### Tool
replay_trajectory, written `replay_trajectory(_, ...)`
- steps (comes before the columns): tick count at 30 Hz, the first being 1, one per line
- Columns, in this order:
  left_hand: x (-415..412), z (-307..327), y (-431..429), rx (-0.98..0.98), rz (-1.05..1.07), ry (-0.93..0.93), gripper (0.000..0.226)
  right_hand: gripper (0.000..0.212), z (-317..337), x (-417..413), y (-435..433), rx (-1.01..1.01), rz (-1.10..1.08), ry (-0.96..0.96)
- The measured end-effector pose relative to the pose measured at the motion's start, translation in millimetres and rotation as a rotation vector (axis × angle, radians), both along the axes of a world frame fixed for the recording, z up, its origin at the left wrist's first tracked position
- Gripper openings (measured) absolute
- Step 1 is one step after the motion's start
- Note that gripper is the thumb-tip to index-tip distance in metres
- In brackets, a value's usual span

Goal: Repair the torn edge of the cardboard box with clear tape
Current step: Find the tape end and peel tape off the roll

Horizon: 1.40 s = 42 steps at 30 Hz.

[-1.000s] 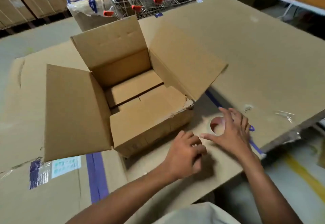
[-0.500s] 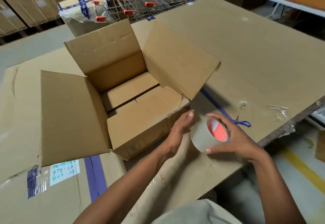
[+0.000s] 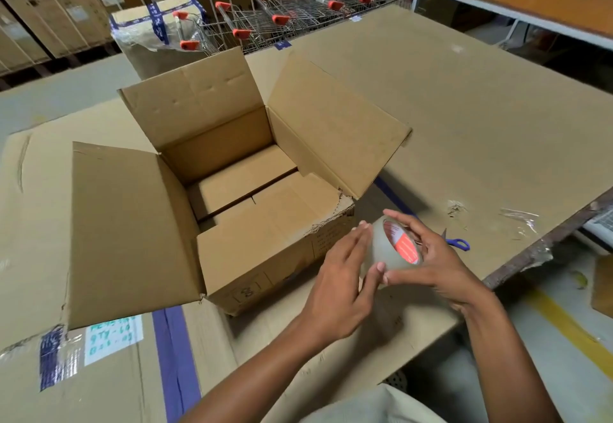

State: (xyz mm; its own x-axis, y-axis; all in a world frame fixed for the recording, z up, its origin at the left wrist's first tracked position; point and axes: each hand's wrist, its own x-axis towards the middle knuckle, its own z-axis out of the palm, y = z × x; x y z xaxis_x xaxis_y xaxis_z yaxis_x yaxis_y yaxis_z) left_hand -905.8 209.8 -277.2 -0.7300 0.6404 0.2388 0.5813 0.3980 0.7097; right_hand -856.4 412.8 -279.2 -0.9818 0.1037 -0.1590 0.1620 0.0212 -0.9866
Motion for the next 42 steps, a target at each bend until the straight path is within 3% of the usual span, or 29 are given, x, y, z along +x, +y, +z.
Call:
replay_trajectory(5,4,4,-4,0.074,-0.001,0.128,0.057,0.104,11,-4,-6,0.018,-0.015,0.003)
replay_trajectory(9,-14,27,-4,0.121,-0.035,-0.123,0.059,0.104,35,-3,-16,0.15,-0.059,0.064)
replay_trajectory(13,-31,53,1,0.208,-0.141,-0.413,0.058,0.112,60,2,-24,0.184,0.073,0.154)
replay_trajectory(18,-46,68,-7,0.267,-0.234,-0.614,0.065,0.126,62,1,-23,0.218,-0.002,0.178)
replay_trajectory(20,-50,67,-8,0.278,-0.222,-0.632,0.075,0.117,61,3,-19,0.159,-0.032,0.208)
replay_trajectory(23,-52,70,-5,0.463,-0.155,-0.822,0.082,0.085,59,1,-19,0.029,-0.055,0.277)
replay_trajectory(27,-51,78,-6,0.568,-0.133,-0.999,0.083,0.052,62,-2,-22,0.078,-0.08,0.315)
replay_trajectory(30,-50,80,-9,0.538,-0.142,-1.076,0.081,0.052,66,1,-20,0.045,-0.052,0.297)
replay_trajectory(34,-47,82,-9,0.663,-0.088,-1.346,0.09,0.06,70,4,-21,-0.045,-0.039,0.293)
replay_trajectory(42,-36,70,-8,0.729,-0.414,-1.702,0.08,0.049,76,1,-28,-0.062,-0.081,0.303)
